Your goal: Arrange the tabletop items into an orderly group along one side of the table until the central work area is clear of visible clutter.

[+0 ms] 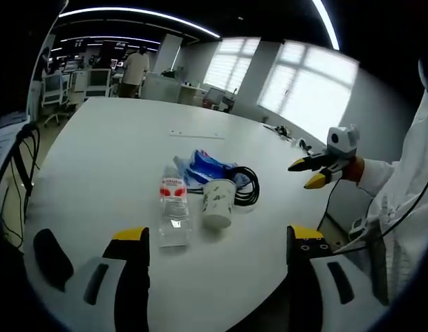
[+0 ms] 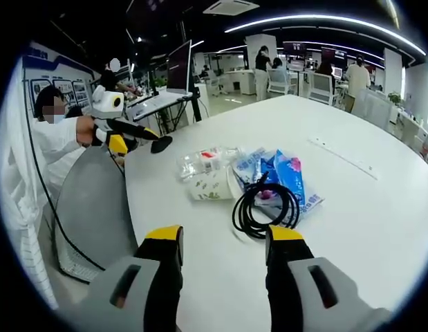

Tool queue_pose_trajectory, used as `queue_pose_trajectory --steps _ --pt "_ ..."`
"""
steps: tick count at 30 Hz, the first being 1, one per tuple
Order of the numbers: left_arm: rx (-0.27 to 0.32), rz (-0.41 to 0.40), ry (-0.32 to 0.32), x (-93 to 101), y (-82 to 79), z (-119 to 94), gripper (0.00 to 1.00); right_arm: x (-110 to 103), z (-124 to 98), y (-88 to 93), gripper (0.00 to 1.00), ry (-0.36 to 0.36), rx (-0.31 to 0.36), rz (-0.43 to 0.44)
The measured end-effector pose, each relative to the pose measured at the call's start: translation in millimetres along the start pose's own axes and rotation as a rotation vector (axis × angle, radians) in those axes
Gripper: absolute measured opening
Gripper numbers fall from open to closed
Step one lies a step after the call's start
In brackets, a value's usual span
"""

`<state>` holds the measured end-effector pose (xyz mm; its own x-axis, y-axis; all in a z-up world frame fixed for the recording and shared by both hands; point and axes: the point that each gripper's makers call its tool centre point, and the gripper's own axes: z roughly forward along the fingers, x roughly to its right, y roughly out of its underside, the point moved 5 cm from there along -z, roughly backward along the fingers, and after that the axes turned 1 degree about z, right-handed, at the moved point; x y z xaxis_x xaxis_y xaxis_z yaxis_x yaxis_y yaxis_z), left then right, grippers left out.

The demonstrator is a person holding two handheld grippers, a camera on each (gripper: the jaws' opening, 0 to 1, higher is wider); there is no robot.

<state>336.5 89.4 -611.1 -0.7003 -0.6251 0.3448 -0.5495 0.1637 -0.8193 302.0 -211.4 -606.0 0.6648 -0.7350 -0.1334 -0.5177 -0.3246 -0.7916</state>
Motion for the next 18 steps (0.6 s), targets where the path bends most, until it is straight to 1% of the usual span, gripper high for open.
queue_pose_trajectory --steps 18 --pt "0.005 0.011 0.005 0.1 -6.1 -0.2 0.83 2.4 -0.4 -5.1 0.47 0.001 0.0 -0.013"
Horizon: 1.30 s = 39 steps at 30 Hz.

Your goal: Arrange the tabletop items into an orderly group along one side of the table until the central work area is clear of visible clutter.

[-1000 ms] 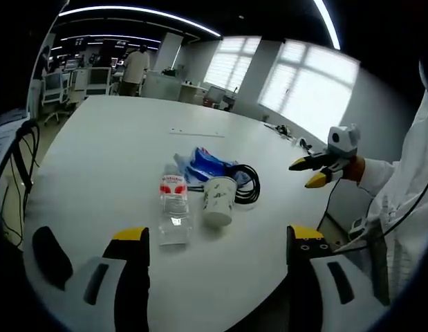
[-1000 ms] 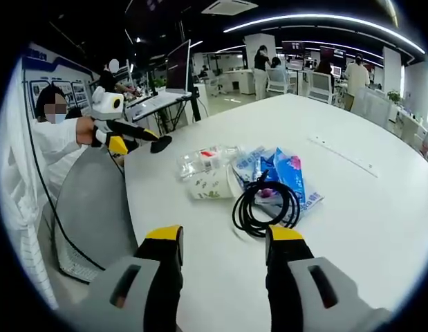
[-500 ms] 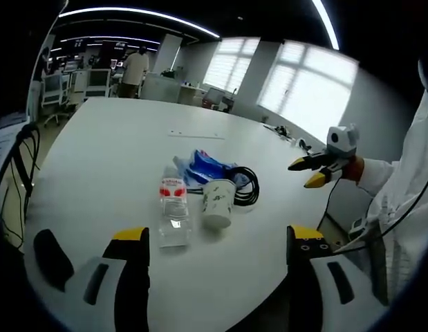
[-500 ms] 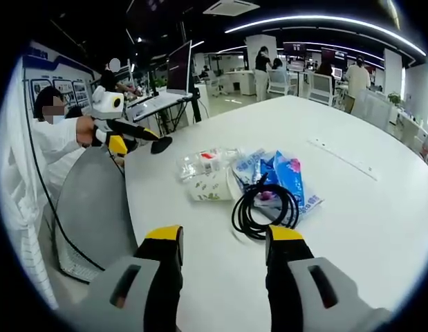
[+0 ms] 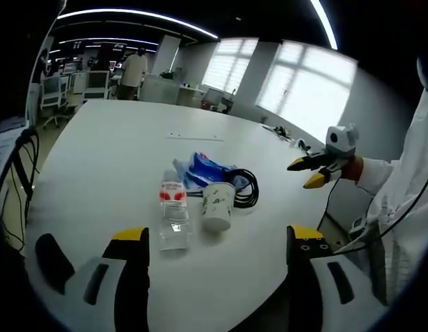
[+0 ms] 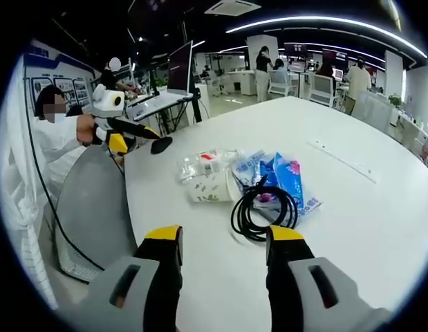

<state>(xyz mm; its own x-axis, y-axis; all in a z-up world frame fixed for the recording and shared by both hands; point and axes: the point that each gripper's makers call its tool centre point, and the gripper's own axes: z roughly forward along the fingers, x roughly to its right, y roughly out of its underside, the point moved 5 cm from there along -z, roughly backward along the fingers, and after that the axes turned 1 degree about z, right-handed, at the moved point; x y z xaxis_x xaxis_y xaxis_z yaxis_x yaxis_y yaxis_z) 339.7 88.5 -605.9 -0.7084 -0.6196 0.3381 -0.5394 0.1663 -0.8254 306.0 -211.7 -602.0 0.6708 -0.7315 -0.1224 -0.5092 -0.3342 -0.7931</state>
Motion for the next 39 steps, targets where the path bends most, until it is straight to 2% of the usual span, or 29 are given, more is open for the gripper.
queue_pose_trajectory --steps 22,39 --pt "0.011 0.011 0.003 -3.6 -10.8 3.7 0.83 13.5 4.0 -13.0 0.46 0.014 0.007 -0.021" --pt "0.033 0.03 0.014 -4.7 -26.3 10.7 0.83 22.2 7.6 -19.7 0.45 0.029 0.008 -0.036"
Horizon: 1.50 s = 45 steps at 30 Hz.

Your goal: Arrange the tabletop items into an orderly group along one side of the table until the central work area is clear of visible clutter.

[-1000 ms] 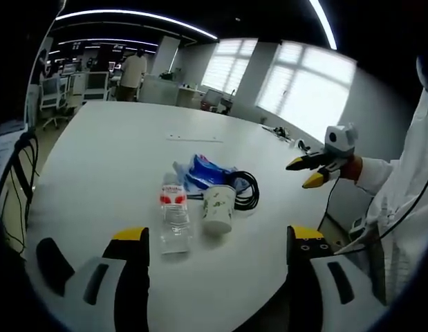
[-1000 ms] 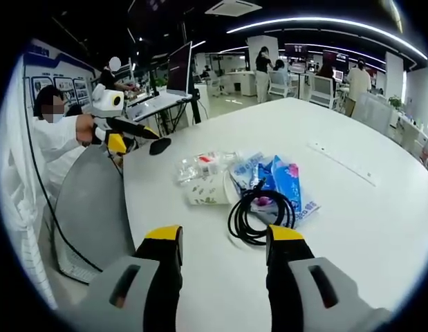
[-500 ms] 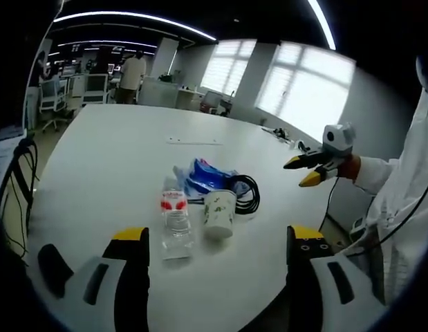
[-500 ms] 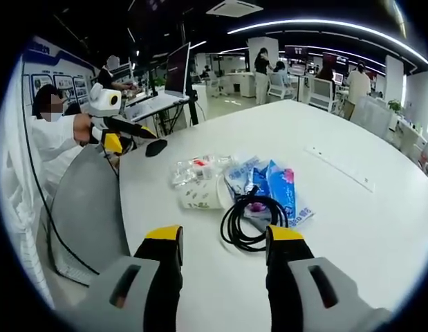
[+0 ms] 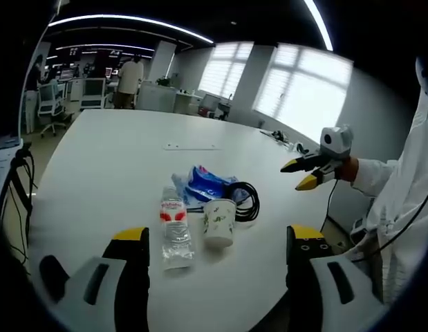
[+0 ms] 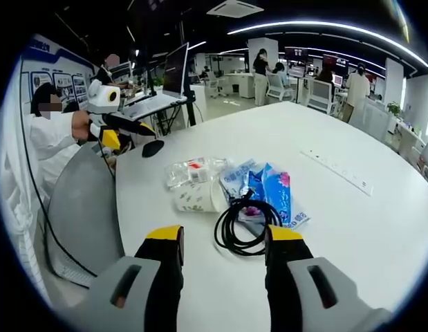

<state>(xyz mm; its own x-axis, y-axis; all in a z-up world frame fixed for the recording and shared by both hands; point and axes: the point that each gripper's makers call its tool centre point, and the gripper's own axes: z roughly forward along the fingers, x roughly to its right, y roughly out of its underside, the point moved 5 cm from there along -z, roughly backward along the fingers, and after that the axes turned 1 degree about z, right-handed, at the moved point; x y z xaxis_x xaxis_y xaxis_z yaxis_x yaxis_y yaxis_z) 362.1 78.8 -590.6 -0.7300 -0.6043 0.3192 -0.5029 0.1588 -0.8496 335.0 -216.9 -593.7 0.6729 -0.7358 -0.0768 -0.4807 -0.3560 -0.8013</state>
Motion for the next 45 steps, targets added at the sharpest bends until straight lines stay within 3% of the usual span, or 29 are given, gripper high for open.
queue_pose_trajectory --steps 23,45 --pt "0.02 0.02 0.024 -4.1 -20.0 20.7 0.83 18.2 10.5 -8.6 0.45 0.036 0.006 0.003" --pt "0.025 0.013 0.046 -9.9 -27.9 43.4 0.83 35.9 26.8 -8.0 0.44 0.052 -0.006 0.017"
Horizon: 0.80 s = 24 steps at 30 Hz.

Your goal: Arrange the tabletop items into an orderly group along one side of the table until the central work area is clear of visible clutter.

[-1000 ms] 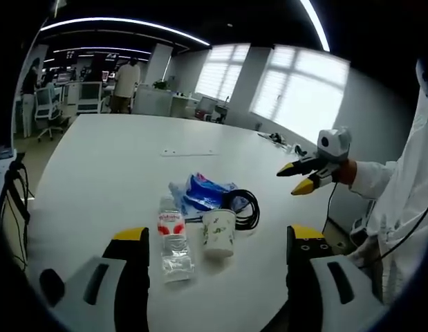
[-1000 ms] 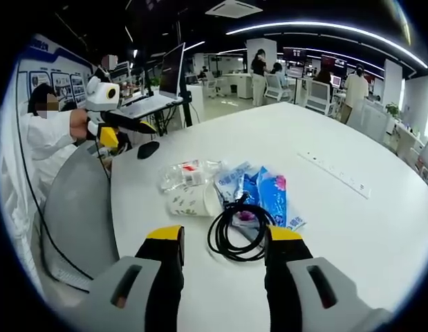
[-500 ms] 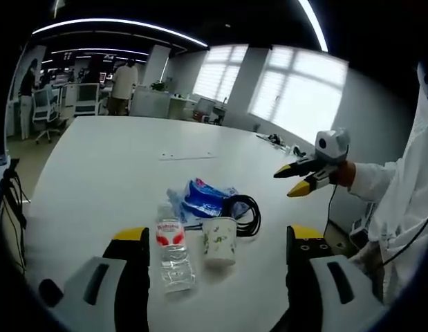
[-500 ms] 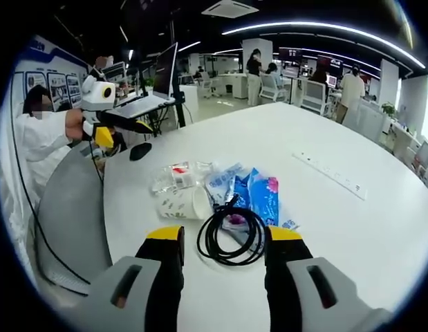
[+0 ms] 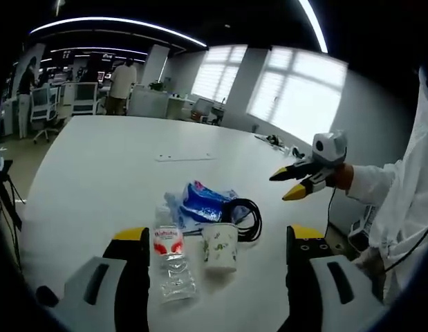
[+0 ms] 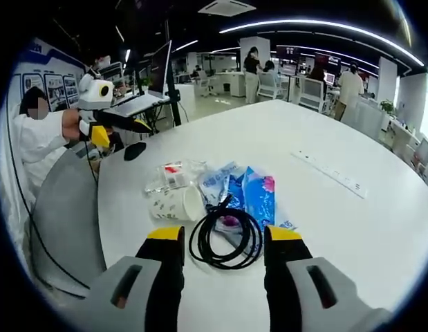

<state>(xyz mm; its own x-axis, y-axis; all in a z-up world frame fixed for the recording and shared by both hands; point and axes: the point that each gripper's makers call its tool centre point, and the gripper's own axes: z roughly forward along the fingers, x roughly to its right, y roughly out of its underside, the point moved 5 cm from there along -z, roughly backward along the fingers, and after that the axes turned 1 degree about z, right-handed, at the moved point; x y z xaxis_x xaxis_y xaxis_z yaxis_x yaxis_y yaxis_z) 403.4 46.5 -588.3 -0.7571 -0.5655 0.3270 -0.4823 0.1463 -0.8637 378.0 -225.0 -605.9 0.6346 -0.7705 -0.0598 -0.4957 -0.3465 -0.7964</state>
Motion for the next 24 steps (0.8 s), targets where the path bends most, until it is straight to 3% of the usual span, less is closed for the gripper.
queue_pose_trajectory --steps 24 --pt "-0.011 -0.01 0.027 -7.2 -1.6 26.3 0.82 17.1 24.6 10.6 0.43 -0.005 -0.043 0.024"
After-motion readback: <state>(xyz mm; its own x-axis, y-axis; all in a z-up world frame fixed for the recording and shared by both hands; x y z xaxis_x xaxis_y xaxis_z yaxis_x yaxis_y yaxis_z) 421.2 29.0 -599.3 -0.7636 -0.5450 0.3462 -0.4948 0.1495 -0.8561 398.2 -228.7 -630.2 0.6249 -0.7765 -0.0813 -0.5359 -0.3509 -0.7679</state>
